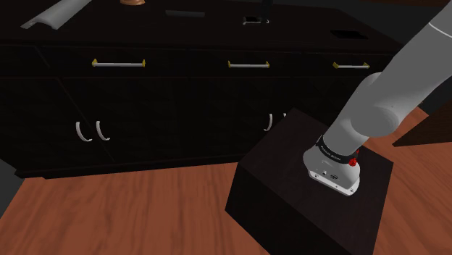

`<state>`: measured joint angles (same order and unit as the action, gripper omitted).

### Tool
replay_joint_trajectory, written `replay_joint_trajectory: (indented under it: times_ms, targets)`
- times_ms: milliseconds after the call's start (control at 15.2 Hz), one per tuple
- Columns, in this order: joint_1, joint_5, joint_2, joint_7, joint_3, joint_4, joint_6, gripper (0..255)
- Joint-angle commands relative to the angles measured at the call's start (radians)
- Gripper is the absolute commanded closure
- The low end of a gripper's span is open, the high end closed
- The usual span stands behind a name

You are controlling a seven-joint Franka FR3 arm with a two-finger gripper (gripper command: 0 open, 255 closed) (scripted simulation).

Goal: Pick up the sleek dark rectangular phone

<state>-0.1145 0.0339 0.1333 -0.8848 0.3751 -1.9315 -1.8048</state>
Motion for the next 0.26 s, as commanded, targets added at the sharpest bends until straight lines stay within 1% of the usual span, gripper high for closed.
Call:
replay_joint_trajectory:
  times_ms: [0,198]
  targets:
    - [-0.001,0.0,0.0,0.002,-0.002,0.027,0.028,255]
    - [-0.002,-0.001,0.0,0.002,-0.002,0.042,0.043,255]
